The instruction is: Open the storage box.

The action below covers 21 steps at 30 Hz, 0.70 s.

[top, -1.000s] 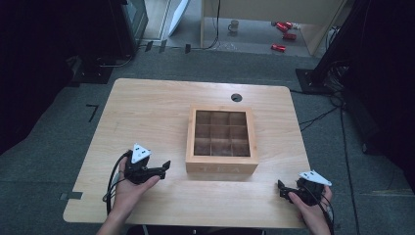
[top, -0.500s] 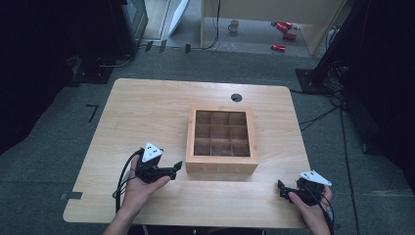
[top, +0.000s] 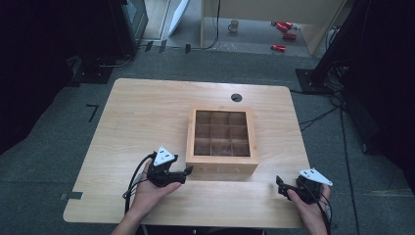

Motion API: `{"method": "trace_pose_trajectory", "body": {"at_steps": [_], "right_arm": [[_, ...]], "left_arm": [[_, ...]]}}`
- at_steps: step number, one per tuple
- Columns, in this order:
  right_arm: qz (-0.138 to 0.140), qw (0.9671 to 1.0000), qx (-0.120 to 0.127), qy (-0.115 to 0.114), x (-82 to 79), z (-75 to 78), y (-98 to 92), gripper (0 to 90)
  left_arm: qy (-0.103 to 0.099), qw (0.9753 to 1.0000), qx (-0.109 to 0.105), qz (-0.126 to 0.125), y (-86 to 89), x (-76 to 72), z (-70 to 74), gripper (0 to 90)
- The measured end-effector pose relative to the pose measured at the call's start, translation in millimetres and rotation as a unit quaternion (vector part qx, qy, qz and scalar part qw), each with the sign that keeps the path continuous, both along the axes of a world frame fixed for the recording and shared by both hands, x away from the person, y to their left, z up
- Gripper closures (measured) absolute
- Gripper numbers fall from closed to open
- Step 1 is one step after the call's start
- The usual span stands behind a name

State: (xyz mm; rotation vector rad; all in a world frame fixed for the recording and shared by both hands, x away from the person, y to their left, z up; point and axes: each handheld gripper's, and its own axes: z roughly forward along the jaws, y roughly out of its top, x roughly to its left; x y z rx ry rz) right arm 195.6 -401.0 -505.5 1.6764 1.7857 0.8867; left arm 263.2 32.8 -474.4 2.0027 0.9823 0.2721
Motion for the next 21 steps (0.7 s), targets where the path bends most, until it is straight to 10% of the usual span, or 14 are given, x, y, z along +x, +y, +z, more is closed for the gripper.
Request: {"method": "trace_pose_trajectory", "body": {"at_steps": [9, 21], "right_arm": [[0.025, 0.9991, 0.025, -0.022, 2.5, 18.0, 16.6, 6.7], [0.09, 0.9946, 0.03, -0.042, 8.5, 35.2, 58.1, 6.2]], "left_arm": [[0.009, 0.9998, -0.015, -0.012, -3.9, 2.5, -3.3, 51.6], [-0.005, 0.9998, -0.007, -0.019, -2.1, 1.4, -0.3, 56.3]]}}
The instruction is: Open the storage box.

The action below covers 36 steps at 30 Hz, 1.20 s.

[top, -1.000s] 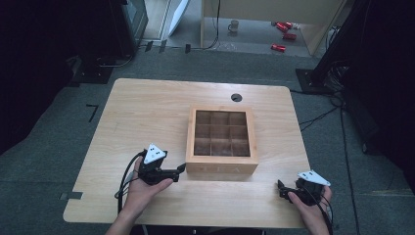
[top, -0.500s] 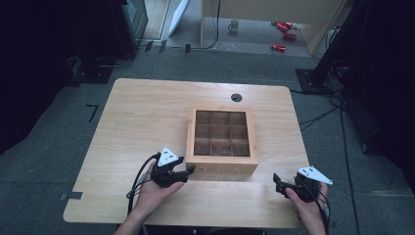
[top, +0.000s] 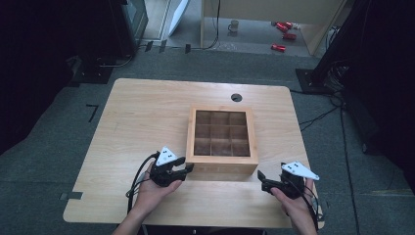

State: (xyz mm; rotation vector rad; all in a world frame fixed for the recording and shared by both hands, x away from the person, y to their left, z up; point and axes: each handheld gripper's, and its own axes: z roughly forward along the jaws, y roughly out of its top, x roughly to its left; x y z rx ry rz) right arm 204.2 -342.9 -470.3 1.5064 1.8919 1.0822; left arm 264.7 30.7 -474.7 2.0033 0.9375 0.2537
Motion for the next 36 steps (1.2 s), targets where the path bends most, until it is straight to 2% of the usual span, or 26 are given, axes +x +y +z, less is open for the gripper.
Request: {"method": "trace_pose_trajectory", "body": {"at_steps": [3, 8, 10, 16, 18, 19, 21, 22, 24, 28, 32, 36], "right_arm": [[0.015, 0.9999, 0.002, -0.001, 3.4, -0.4, 10.5, 6.2], [0.029, 0.9996, -0.002, 0.007, 10.8, -6.2, 23.1, 7.3], [0.029, 0.9996, -0.002, 0.008, 13.9, -8.4, 27.5, 9.4], [0.014, 0.9999, 0.002, -0.007, 21.0, -9.5, 33.0, 15.7], [0.016, 0.9998, 0.001, -0.009, 22.2, -9.5, 34.9, 16.5], [0.019, 0.9998, -0.004, -0.01, 22.6, -10.1, 36.2, 16.5], [0.025, 0.9996, -0.009, -0.008, 22.1, -11.7, 39.3, 16.9], [0.024, 0.9996, -0.01, -0.013, 21.2, -12.2, 40.6, 17.5], [0.025, 0.9996, -0.007, -0.014, 21.1, -12.7, 41.8, 17.7], [0.026, 0.9995, -0.008, -0.014, 21.1, -12.5, 45.1, 18.7], [0.026, 0.9995, -0.009, -0.016, 20.7, -12.3, 46.5, 19.3], [0.026, 0.9995, -0.005, -0.015, 20.6, -12.9, 45.7, 19.5]], "left_arm": [[-0.008, 0.9999, 0.009, 0.001, -1.2, -1.2, 1.1, 56.4], [-0.01, 0.9999, 0.007, 0.0, -1.1, -1.4, 1.9, 56.4], [-0.012, 0.9999, 0.008, 0.0, -1.2, -1.5, 2.1, 56.4], [-0.014, 0.9999, 0.004, -0.002, -1.1, -1.7, 4.9, 55.9], [-0.012, 0.9999, -0.008, -0.002, -0.1, -1.4, 7.6, 54.3], [-0.016, 0.9996, -0.021, 0.0, 1.7, -1.3, 9.7, 52.9], [-0.022, 0.9988, -0.043, 0.002, 5.5, -0.5, 15.8, 57.6], [-0.025, 0.9987, -0.045, 0.003, 6.3, -0.2, 18.1, 57.6], [-0.027, 0.9989, -0.039, 0.0, 6.3, -0.2, 18.5, 57.3], [-0.013, 0.9996, -0.024, -0.01, 3.3, -0.4, 10.4, 52.6], [-0.007, 0.9999, -0.009, -0.008, -0.8, -0.2, 6.8, 48.9], [0.007, 0.9999, 0.015, -0.003, -5.2, 2.1, -0.2, 48.2]]}}
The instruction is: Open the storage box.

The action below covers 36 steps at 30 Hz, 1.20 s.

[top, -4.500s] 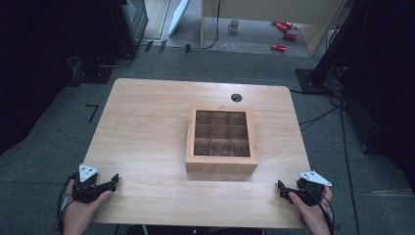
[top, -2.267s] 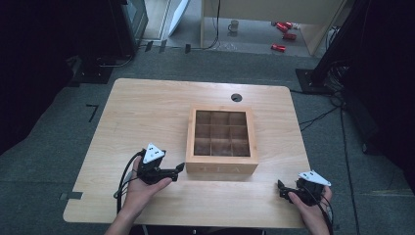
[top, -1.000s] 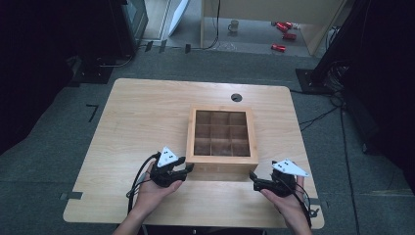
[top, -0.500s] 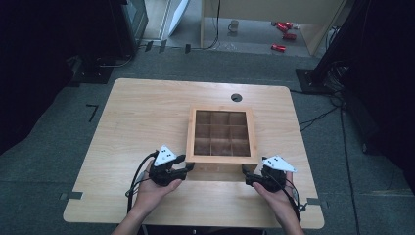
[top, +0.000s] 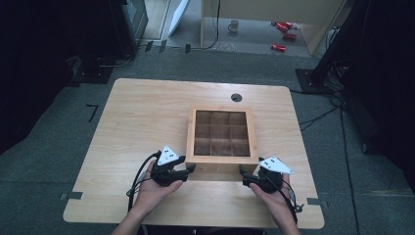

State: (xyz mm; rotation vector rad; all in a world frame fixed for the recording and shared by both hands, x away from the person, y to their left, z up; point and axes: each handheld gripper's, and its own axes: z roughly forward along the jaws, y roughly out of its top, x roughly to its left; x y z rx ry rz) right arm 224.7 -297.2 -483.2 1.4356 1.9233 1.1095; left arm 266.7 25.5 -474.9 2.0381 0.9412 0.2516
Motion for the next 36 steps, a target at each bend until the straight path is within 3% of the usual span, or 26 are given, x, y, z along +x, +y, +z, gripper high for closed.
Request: {"method": "trace_pose_trajectory", "body": {"at_steps": [3, 11, 20, 25, 34, 36], "right_arm": [[0.001, 1.0, 0.004, 0.001, 0.4, -0.3, -0.8, 19.4], [0.004, 1.0, 0.006, 0.004, 0.3, -2.3, -3.0, 19.3], [0.003, 1.0, 0.002, 0.004, 0.2, -4.3, -0.9, 19.3], [-0.002, 1.0, 0.003, -0.006, -0.8, -0.8, -2.0, 19.5], [-0.023, 0.9993, 0.016, -0.025, -0.5, 4.5, -8.6, 20.1], [-0.026, 0.9991, 0.01, -0.032, -1.2, 5.4, -7.3, 20.2]], "left_arm": [[0.004, 1.0, 0.005, 0.004, -1.6, 1.1, -2.4, 48.5], [-0.005, 1.0, -0.004, 0.003, 2.2, -0.2, 2.4, 51.6], [-0.018, 0.9998, 0.001, 0.0, 2.9, -1.9, 6.5, 56.0], [-0.026, 0.9996, -0.013, -0.005, 4.1, -2.2, 10.2, 57.8], [-0.03, 0.9994, -0.016, -0.006, 3.5, -2.3, 12.7, 57.8], [-0.029, 0.9994, -0.02, -0.008, 4.2, -1.8, 13.3, 57.8]]}}
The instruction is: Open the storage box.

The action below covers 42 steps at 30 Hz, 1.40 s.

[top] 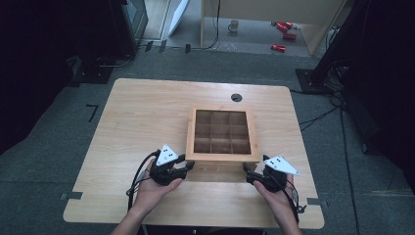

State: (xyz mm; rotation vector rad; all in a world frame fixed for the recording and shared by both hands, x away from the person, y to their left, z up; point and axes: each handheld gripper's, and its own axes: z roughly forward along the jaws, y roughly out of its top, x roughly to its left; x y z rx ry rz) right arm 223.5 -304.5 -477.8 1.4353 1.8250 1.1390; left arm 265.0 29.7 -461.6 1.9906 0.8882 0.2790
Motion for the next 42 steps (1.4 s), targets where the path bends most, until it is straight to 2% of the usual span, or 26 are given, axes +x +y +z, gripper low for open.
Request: {"method": "trace_pose_trajectory", "body": {"at_steps": [3, 12, 16, 18, 22, 26, 30, 34, 36, 42], "right_arm": [[-0.007, 0.9998, -0.016, -0.013, -1.9, 1.1, 3.1, 20.5], [-0.009, 0.9994, -0.021, -0.027, -2.6, 4.4, 4.0, 20.6], [-0.007, 0.9991, -0.017, -0.038, -1.1, 12.8, 3.5, 20.6], [-0.006, 0.9988, -0.018, -0.044, 0.5, 18.8, 3.3, 20.6], [-0.003, 0.9981, -0.021, -0.058, 4.1, 31.5, 2.6, 20.5], [0.001, 0.9974, -0.024, -0.068, 8.2, 42.4, 1.5, 20.3], [0.002, 0.9968, -0.023, -0.077, 12.5, 51.7, 0.9, 20.2], [-0.005, 0.9963, -0.026, -0.082, 19.6, 59.6, 1.3, 20.2], [-0.007, 0.9961, -0.025, -0.084, 24.0, 63.1, 1.5, 20.2], [-0.007, 0.9946, -0.024, -0.101, 36.6, 78.6, 0.3, 20.2]], "left_arm": [[0.002, 1.0, -0.006, 0.0, 0.6, 0.4, 0.1, 57.6], [0.005, 0.9999, -0.015, 0.0, 4.2, 1.6, 0.7, 54.6], [0.005, 1.0, -0.007, 0.004, 7.5, 1.9, -2.7, 42.0], [0.011, 0.9998, -0.006, 0.013, 11.4, 3.2, -4.1, 36.0], [0.02, 0.9994, 0.002, 0.028, 19.7, 5.1, -8.1, 25.4], [0.038, 0.9982, 0.018, 0.043, 27.8, 6.1, -19.3, 17.1], [0.055, 0.9961, 0.043, 0.055, 36.9, 7.3, -35.8, 14.4], [0.068, 0.994, 0.055, 0.066, 42.0, 10.0, -47.3, 14.5], [0.071, 0.9932, 0.062, 0.067, 42.2, 11.1, -51.3, 14.5], [0.053, 0.9935, 0.07, 0.072, 40.6, 9.1, -53.8, 14.6]]}}
